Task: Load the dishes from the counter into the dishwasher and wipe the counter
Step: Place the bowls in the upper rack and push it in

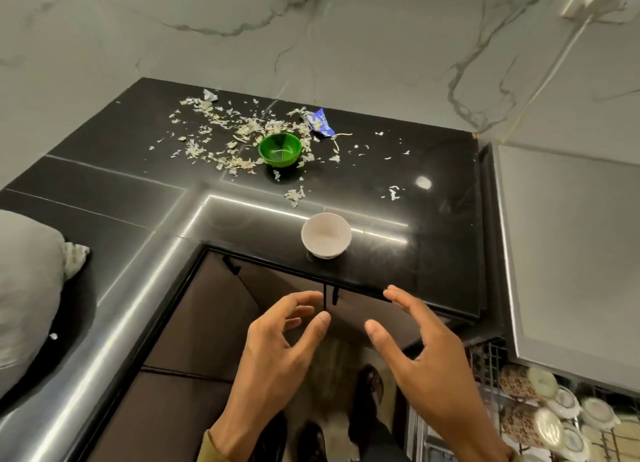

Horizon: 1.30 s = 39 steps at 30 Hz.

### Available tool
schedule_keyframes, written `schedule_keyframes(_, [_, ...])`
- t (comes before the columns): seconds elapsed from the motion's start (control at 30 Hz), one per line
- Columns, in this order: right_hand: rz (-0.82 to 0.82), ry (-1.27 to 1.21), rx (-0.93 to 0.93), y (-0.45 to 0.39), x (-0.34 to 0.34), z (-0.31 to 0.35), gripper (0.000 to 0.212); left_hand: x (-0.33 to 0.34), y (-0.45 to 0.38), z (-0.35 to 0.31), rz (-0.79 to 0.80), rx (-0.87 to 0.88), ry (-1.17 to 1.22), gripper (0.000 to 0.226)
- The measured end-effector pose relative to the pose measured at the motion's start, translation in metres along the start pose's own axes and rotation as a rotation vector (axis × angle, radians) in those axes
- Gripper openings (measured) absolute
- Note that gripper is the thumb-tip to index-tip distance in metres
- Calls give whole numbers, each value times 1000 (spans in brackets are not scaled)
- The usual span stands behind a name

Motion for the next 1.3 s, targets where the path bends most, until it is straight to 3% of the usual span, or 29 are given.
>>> schedule_keyframes(0.17, [87,23,-49,-54,-11,-12,49,12,-36,0,-121,-44,13,29])
schedule_keyframes(0.5, [150,187,-235,-154,-25,-23,59,36,-117,-15,-208,-56,24,30])
schedule_keyframes(0.77, [348,392,-113,-204,31,-40,68,4,-165,2,-224,-110,3,31])
schedule_keyframes(0.97, [329,528,-86,-239,77,-29,52,-39,-209,14,-135,-156,-29,40])
schedule_keyframes(1.1, [211,464,-122,-263,89,-12,18,-65,-242,22,-97,-163,-52,30])
schedule_keyframes(1.3, [153,106,113,-288,90,20,20,-88,-275,27,-46,-132,-43,27])
Point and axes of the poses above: each hand's wrist, its own y-axis away from the middle knuckle, its own x-axis out of the palm, z = x × y, the point moved 3 cm from there along -y, towards the middle knuckle, and after that the axes turned 11 degrees about y, right-handed, at the moved point
